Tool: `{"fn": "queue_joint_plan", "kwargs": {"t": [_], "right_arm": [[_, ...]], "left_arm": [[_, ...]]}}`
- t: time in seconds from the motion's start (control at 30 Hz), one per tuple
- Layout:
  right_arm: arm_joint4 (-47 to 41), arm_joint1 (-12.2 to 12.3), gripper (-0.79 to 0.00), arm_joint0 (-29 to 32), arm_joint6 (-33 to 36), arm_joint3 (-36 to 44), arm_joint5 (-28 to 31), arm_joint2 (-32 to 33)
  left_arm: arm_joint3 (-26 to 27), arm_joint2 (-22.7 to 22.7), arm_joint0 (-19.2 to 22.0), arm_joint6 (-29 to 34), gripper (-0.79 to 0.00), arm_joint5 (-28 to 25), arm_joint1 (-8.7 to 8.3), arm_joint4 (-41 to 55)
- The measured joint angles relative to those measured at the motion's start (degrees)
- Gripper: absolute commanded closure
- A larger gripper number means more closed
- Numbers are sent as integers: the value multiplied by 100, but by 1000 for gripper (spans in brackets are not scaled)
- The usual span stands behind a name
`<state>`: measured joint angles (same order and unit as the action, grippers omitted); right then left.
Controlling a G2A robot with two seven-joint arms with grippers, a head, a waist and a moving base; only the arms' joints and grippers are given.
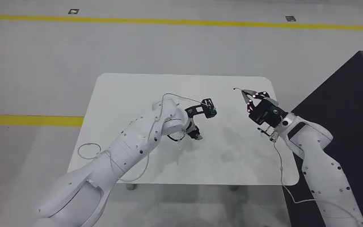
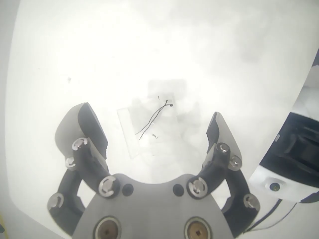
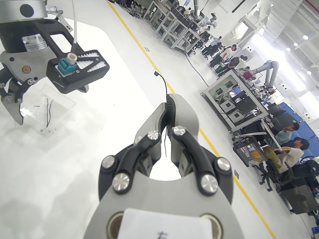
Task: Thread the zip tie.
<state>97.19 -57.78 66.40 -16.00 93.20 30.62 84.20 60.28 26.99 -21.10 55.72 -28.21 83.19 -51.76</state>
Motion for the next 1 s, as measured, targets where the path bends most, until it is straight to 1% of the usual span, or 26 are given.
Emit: {"fn": "queue_joint_plan", "kwargs": {"t": [0.03, 0.17, 0.27, 0.37, 0.5, 0.6, 0.7, 0.93, 1.0], "right_arm": [[0, 0, 0, 0, 0, 0, 0, 0], [0, 0, 0, 0, 0, 0, 0, 0], [0, 0, 0, 0, 0, 0, 0, 0], [0, 0, 0, 0, 0, 0, 0, 0], [0, 0, 0, 0, 0, 0, 0, 0], [0, 0, 0, 0, 0, 0, 0, 0], [0, 0, 0, 0, 0, 0, 0, 0], [0, 0, 0, 0, 0, 0, 0, 0], [0, 0, 0, 0, 0, 0, 0, 0]], "left_arm": [[-72, -27, 30, 62, -385, -31, 33, 36], [-307, -67, 177, 185, -348, -170, 153, 215], [-391, -93, 254, 267, -336, -250, 228, 316], [-511, -165, 316, 364, -345, -209, 306, 258], [-796, -297, 404, 425, -363, -101, 438, 92], [-1002, -410, 473, 447, -363, -152, 545, -26], [-1250, -527, 528, 489, -339, -255, 662, -101], [-1744, -717, 598, 456, -326, -418, 942, -160], [-1887, -752, 612, 427, -299, -468, 1025, -142]]}}
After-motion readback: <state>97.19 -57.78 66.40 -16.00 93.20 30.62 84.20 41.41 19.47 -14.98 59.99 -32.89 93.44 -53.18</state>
